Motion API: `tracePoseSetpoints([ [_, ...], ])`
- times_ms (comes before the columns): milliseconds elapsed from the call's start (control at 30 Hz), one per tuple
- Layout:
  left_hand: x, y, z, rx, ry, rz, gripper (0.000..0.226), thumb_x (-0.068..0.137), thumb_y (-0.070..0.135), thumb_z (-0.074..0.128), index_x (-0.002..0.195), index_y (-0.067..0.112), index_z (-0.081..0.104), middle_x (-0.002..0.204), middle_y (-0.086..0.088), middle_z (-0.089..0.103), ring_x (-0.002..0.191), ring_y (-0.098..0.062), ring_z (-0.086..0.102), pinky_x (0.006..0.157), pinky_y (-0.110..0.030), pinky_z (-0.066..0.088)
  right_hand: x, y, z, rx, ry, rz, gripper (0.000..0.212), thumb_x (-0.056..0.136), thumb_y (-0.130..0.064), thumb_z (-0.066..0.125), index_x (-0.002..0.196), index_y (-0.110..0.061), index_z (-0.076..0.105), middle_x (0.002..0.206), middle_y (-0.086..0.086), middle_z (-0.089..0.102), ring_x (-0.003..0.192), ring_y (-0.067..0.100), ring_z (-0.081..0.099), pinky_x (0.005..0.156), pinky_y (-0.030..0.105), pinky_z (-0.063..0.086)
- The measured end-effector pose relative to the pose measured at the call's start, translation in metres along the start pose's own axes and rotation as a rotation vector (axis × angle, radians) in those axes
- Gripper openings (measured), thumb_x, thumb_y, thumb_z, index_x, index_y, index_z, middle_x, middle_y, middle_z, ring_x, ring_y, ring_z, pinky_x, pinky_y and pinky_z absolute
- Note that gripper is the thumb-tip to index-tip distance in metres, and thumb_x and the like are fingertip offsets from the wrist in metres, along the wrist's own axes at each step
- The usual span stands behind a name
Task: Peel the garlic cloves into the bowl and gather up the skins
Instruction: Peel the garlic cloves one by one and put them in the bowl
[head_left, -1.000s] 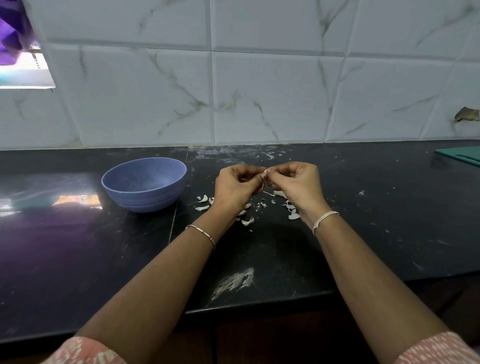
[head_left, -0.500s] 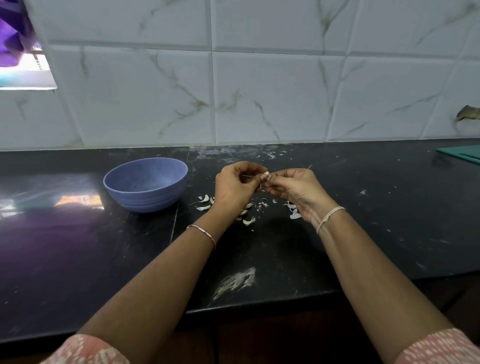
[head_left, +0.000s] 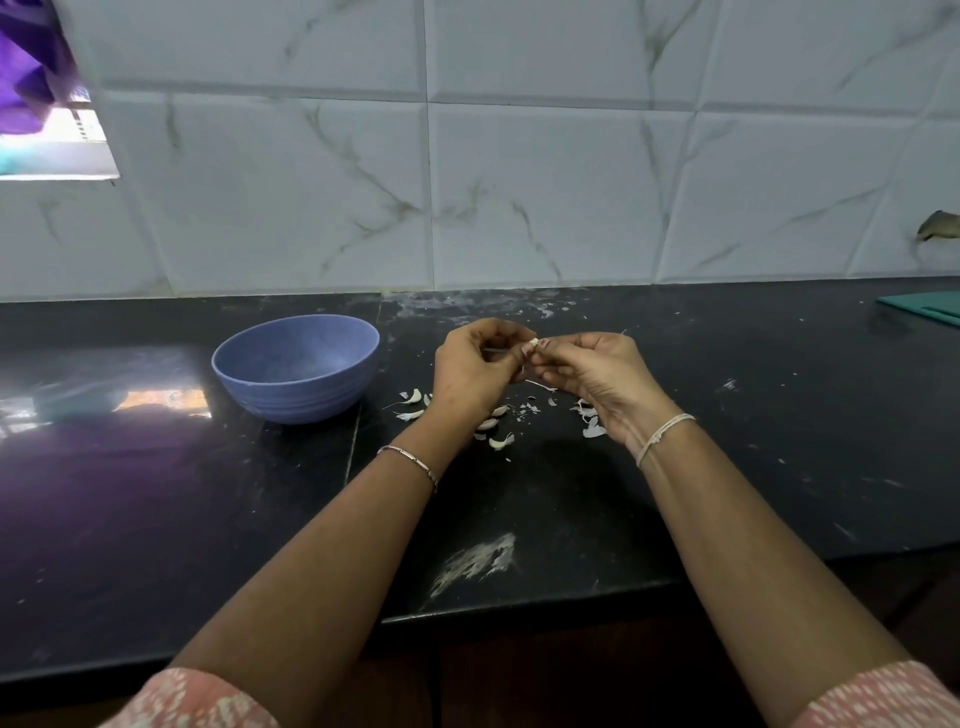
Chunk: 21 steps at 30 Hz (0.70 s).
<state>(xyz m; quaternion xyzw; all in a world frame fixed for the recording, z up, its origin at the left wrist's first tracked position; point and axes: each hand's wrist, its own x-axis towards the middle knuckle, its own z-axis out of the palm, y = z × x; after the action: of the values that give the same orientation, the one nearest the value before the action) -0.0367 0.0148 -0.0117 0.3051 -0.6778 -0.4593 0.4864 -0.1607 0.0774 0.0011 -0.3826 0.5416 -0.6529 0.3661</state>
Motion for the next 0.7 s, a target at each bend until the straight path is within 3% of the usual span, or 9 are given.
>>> tracePoseSetpoints([
  [133, -0.0016, 0.0012, -0.0002, 0.014, -0.008, 0.007, 0.012, 0.086, 0.002, 0.071, 0.086, 0.014, 0.072, 0.085, -0.010, 0.071, 0.073, -0.014, 0.068, 0.064, -0.018, 0.056, -0.0005, 0.0006, -0.0005, -0.044, -0.003, -0.032, 0.008, 0.086, -0.003, 0.070, 0.079, -0.003, 0.070, 0.072, 0.009, 0.071, 0.065, 0.012, 0.067, 0.071, 0.021, 0.056],
  [433, -0.0004, -0.0024, 0.0003, 0.195, 0.014, 0.068, 0.015, 0.084, 0.004, 0.074, 0.085, 0.019, 0.074, 0.075, -0.001, 0.072, 0.069, -0.019, 0.070, 0.073, -0.032, 0.061, -0.0004, 0.0018, 0.0024, -0.237, 0.071, -0.134, 0.014, 0.084, 0.002, 0.069, 0.072, -0.006, 0.068, 0.067, 0.010, 0.067, 0.060, 0.014, 0.063, 0.056, 0.015, 0.052],
  [700, -0.0013, -0.0036, 0.0084, 0.176, -0.018, 0.172, 0.025, 0.087, 0.002, 0.068, 0.087, 0.027, 0.070, 0.086, -0.002, 0.072, 0.069, -0.018, 0.068, 0.074, -0.036, 0.059, 0.0009, 0.0006, 0.0017, -0.163, 0.082, -0.044, 0.013, 0.083, -0.004, 0.070, 0.071, -0.006, 0.066, 0.065, 0.006, 0.064, 0.058, 0.012, 0.061, 0.055, 0.016, 0.050],
])
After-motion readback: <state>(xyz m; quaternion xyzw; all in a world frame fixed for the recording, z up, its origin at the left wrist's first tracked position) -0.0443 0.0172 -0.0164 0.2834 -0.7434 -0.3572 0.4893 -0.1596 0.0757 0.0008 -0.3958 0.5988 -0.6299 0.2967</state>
